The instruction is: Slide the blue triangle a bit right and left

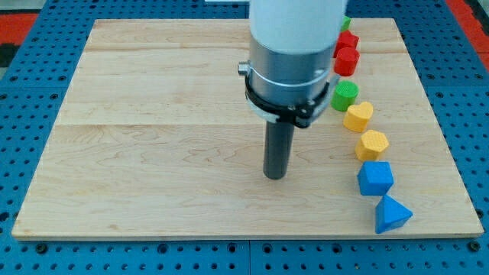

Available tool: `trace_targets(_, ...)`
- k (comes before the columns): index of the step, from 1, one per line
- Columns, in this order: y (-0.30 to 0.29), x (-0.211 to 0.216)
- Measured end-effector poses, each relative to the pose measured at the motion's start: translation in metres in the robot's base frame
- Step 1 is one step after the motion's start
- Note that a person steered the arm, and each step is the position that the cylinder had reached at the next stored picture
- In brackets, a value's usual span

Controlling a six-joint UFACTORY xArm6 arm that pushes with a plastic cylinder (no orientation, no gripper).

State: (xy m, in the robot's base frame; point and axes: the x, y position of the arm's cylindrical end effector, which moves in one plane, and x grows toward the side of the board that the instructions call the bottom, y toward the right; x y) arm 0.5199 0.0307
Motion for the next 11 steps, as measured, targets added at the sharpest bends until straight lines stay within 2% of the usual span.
trace_targets(1, -0.012, -0.022)
trace_targets(2, -0.013, -0.077)
trace_targets(5, 0.000, -0.325)
trace_targets(6, 0.006, -0.327)
trace_targets(8, 0.067, -0.328)
trace_targets(10, 0.074, -0.322)
trace_targets(11, 0.066, -0.264)
